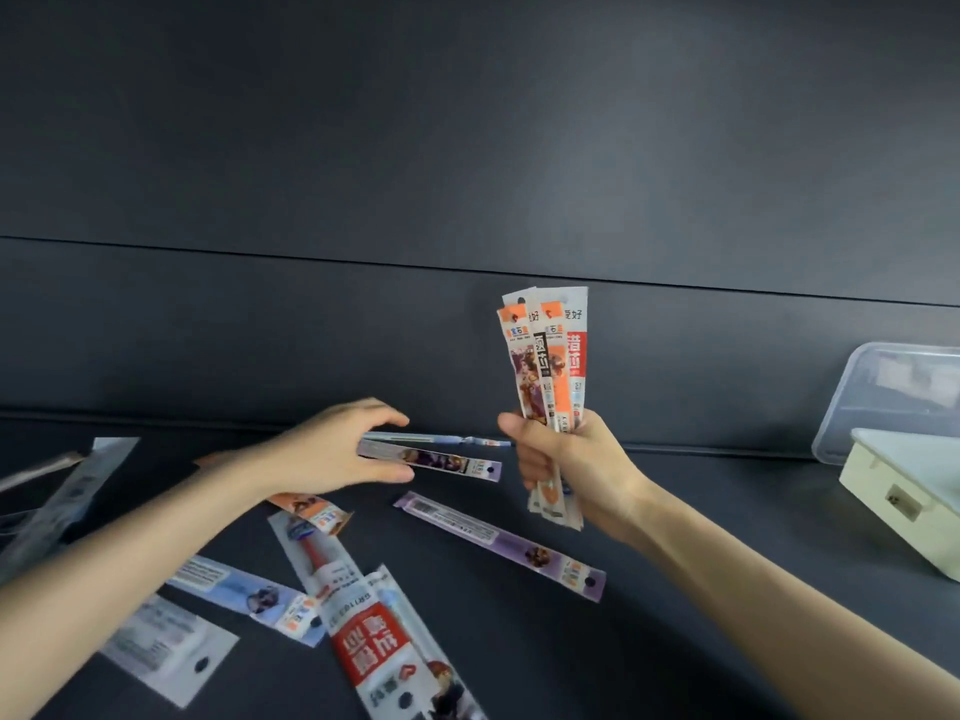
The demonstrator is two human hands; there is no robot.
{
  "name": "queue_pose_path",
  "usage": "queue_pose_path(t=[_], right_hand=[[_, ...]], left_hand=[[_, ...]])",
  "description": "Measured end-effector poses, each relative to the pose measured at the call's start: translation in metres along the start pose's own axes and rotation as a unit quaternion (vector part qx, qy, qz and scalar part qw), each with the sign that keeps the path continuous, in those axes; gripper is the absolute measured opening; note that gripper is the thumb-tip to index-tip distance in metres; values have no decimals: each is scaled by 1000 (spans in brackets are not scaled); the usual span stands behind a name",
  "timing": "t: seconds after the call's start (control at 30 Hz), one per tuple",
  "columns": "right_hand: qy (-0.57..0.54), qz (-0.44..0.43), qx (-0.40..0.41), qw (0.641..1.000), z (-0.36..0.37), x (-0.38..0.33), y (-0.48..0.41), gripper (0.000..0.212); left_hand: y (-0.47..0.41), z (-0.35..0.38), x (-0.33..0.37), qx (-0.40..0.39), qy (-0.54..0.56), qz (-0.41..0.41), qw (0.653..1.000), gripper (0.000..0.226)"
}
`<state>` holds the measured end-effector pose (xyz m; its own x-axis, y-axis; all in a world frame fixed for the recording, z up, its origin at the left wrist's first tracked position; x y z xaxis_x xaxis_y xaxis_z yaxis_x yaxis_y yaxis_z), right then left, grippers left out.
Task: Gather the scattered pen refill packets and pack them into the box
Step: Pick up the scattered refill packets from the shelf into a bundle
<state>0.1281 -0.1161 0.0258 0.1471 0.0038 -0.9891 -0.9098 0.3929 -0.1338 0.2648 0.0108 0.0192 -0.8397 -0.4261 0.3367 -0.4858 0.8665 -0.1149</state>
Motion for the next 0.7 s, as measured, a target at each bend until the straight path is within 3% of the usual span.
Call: queue_pose_path(t=[0.23, 0.5, 0.7], right_hand=[[13, -1, 73, 997, 21, 6, -15, 23], [34, -1, 150, 988, 37, 14, -12, 19], [29, -24, 205, 978, 27, 7, -9, 28]], left_hand=[[-27, 13, -17, -15, -97, 69, 993, 54], [-33, 3, -19, 48, -30, 91, 994, 15], [-33, -1, -18, 79, -21, 89, 993, 10]])
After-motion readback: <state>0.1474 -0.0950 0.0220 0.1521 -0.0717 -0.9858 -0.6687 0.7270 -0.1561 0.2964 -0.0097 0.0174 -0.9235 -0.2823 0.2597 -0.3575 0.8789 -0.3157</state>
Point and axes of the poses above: each hand's wrist, its own y-axis away from the middle knuckle, its own z-axis out of the palm, x = y × z, the point moved 10 cm from there along -y, towards the middle knuckle, and after that the axes turned 4 degrees about -y, right-handed, at the moved point
